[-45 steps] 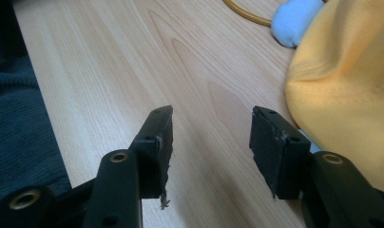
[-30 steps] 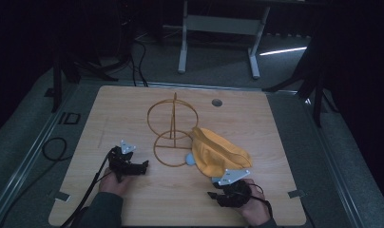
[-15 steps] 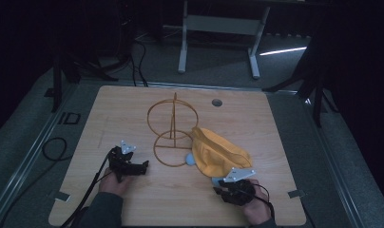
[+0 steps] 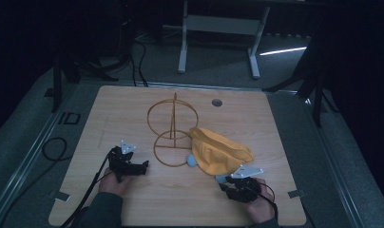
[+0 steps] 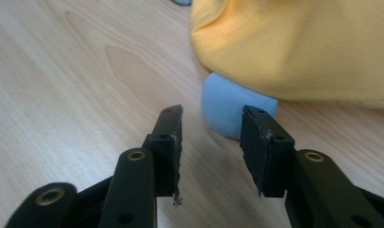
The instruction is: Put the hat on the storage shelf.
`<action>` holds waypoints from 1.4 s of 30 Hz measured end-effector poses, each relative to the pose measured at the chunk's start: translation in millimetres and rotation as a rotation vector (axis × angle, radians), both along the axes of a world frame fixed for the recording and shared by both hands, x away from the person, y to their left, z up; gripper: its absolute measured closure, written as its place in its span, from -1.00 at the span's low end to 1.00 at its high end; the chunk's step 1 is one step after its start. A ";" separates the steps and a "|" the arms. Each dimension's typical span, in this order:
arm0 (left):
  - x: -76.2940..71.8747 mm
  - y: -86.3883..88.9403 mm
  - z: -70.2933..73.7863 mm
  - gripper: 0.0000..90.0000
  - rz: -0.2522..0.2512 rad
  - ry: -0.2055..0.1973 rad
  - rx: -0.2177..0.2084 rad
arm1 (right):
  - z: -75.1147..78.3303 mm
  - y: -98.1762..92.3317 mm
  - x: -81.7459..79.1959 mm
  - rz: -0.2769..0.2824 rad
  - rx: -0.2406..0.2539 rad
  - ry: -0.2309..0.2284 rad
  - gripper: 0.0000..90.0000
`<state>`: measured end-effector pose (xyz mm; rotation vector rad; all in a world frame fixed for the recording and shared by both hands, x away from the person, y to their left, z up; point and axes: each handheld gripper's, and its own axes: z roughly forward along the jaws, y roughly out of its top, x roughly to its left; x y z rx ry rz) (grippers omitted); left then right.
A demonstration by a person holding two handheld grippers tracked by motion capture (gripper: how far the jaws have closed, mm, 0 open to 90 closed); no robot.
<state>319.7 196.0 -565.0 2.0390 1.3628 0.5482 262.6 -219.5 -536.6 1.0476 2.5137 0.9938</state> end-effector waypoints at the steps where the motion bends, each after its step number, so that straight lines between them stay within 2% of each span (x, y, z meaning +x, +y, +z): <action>1: 0.0 0.0 0.0 -0.96 0.000 0.000 0.000 | 0.0 0.0 0.0 0.000 0.000 0.000 0.28; 5: 0.0 0.0 0.0 -0.96 0.000 0.000 0.000 | -0.1 -6.8 4.0 -0.070 0.017 -0.004 0.20; 7: 0.0 0.0 0.0 -0.96 0.000 0.000 0.000 | -0.1 -6.8 4.0 -0.070 0.017 -0.004 0.20; 8: 0.0 0.0 0.0 -0.96 0.000 0.000 0.000 | -3.8 -8.0 8.6 -0.095 0.016 0.004 0.13; 9: 0.0 0.0 0.0 -0.96 0.000 0.000 0.000 | -5.8 -8.0 10.7 -0.095 0.027 0.017 0.13; 13: 0.0 0.0 0.0 -0.96 0.000 0.000 0.000 | -11.4 -4.6 15.6 -0.067 0.046 0.040 0.13; 16: 0.0 -0.1 0.0 -0.96 0.001 0.000 0.000 | -13.1 -1.2 16.1 -0.058 0.053 0.037 0.17; 19: 0.0 -0.2 0.0 -0.96 0.001 0.000 0.000 | -14.3 1.7 16.4 -0.060 0.050 0.015 0.35; 20: 0.0 -0.2 0.0 -0.96 0.001 0.000 0.000 | -14.3 1.7 16.4 -0.060 0.050 0.015 0.35; 21: 0.0 -0.2 0.0 -0.96 0.001 0.000 0.000 | -14.3 2.7 17.6 -0.055 0.060 0.025 0.51; 25: 0.0 -0.2 0.0 -0.96 0.001 0.000 0.000 | -11.8 3.8 17.5 -0.028 0.079 0.017 0.71; 33: 0.0 -0.2 0.0 -0.96 0.001 0.000 0.000 | 0.1 8.9 9.7 0.025 0.089 -0.068 0.77; 42: 0.0 -0.2 0.0 -0.96 0.001 0.000 0.000 | 15.9 12.2 1.9 0.072 0.098 -0.116 0.77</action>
